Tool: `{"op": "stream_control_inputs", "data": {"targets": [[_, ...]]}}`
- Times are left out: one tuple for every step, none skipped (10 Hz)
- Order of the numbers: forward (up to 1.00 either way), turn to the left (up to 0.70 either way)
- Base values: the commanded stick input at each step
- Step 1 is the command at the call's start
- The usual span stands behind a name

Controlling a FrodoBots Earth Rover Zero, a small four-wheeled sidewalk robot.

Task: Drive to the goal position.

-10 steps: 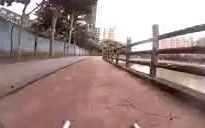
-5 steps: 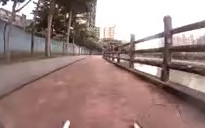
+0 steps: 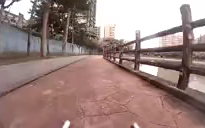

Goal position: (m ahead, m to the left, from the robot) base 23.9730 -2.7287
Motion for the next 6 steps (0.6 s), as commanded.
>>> {"op": "stream_control_inputs", "data": {"targets": [[1.0, 0.0], [1.0, 0.0], [1.0, 0.0], [1.0, 0.0], [1.0, 0.0], [1.0, 0.0]]}}
